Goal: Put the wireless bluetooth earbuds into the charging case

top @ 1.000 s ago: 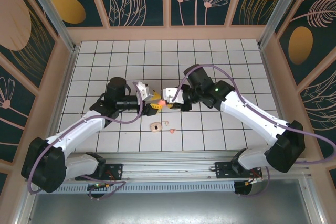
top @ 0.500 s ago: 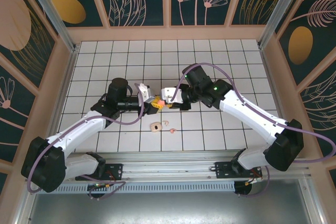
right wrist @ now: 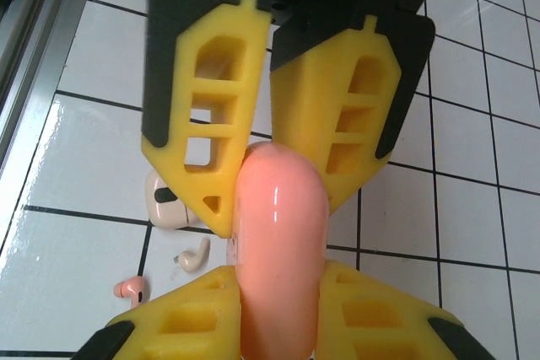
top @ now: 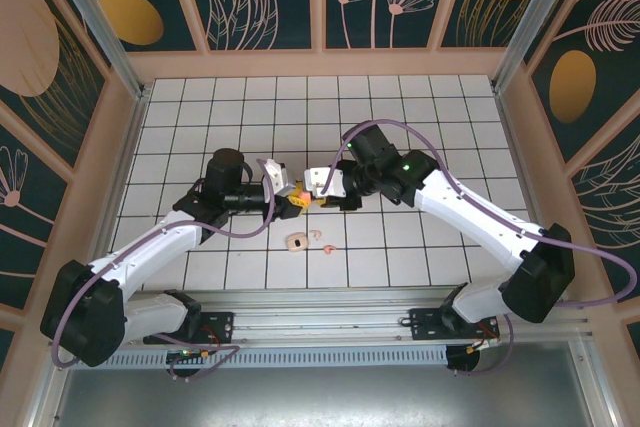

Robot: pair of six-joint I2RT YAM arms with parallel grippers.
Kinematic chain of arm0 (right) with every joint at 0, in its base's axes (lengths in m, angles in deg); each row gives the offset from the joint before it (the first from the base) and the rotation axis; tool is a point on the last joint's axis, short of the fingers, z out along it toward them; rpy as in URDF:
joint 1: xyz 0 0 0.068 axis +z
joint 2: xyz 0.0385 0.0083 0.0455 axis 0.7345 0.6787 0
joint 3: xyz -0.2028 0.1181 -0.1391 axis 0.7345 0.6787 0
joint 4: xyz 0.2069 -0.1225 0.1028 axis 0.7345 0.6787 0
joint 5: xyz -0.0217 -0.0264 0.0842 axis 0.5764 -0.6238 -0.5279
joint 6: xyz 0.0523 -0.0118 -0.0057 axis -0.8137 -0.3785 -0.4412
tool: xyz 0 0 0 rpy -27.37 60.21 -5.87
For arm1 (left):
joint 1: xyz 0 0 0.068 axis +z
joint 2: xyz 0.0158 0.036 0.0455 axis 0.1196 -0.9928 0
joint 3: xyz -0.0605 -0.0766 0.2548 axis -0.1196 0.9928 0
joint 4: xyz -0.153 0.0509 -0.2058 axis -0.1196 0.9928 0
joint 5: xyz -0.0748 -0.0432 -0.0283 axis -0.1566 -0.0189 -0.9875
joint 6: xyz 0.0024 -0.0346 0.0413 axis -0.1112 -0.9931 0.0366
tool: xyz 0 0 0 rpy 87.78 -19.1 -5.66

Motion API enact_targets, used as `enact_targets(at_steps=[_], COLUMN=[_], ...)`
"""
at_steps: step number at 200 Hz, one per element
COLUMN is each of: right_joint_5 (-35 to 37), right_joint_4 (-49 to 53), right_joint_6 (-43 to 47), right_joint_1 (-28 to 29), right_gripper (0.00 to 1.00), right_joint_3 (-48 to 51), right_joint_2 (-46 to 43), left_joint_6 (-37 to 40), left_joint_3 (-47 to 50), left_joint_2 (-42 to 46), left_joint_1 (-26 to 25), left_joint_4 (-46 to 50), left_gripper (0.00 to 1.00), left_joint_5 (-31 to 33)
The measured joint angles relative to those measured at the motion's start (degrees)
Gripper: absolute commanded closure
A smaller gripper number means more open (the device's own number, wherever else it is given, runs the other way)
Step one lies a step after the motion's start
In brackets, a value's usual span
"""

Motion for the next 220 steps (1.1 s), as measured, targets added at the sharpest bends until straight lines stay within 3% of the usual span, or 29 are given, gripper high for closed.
enact_targets(at_steps=[55, 220], right_joint_5=[-0.94, -9.29], right_joint_4=[-1.16, -13.35], right_joint_6=[-1.33, -11.67], right_joint_1=[-0.31, -6.71], right_gripper=[0.64, 0.61], right_joint_3=[0.46, 7.21], right_joint_2=[-0.2, -5.84], left_joint_6=[0.35, -1.81], left_joint_3=[-0.02, 0.02], left_joint_2=[0.0, 0.0], left_joint_1=[0.0, 0.09], left_joint_4=[-0.07, -6.93], left_gripper=[0.89, 0.9], left_joint_5=[-0.04, 0.74])
